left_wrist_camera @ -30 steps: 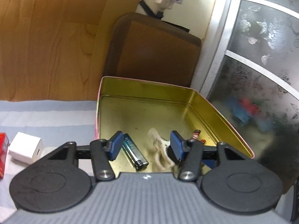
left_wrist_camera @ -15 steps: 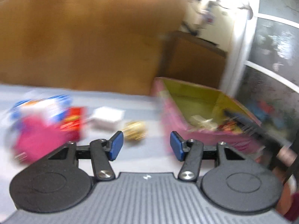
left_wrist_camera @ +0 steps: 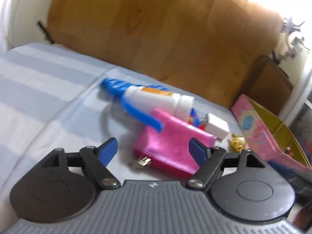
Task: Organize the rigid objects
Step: 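Grasp the pink wallet with the left gripper, then carry the pink wallet into the tin and open the left gripper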
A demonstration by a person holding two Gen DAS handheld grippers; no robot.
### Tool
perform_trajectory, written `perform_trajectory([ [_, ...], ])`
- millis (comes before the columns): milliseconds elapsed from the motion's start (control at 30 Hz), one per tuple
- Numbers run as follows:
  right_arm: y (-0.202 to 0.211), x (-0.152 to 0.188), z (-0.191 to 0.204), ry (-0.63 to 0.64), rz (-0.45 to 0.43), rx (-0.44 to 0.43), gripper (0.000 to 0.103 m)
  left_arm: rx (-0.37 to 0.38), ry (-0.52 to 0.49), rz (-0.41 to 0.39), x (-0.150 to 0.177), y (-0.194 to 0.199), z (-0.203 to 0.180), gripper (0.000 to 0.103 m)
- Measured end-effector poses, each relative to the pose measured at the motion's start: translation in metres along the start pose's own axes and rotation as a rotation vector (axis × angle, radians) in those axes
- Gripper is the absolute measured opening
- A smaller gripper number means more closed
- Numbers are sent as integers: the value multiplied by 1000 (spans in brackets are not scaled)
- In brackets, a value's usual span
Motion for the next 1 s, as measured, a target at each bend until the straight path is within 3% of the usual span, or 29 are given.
perform_trajectory([
  [167,-56,3,42,137,138,-28,46,9,-56,20,-4,-14,-1,82],
  [267,-79,3,61,202,168,-20,49,30,-41,39,-2,-21,0,82],
  [333,-89,3,67,222,186,-27,45,68,-36,57,0,-21,-2,77],
  [400,-93,3,71,233,195,-14,46,41,-73,50,8,-16,-11,76],
  [533,-72,13,70,254,194,7,42,79,-73,68,27,3,-25,74],
  [700,-11,36,57,259,174,25,42,180,-72,90,61,35,-57,74],
  [867,52,55,40,244,119,74,44,283,-120,137,90,51,-97,74],
  [1000,80,65,21,197,107,103,45,333,-188,164,101,46,-124,74],
])
Point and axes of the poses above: each gripper's, at about its wrist camera, not at the fingertips, and y roughly against the way its jaws point, z to its left, x to its underside, the point moved 1 cm from there along -y, roughly the way its jaws point
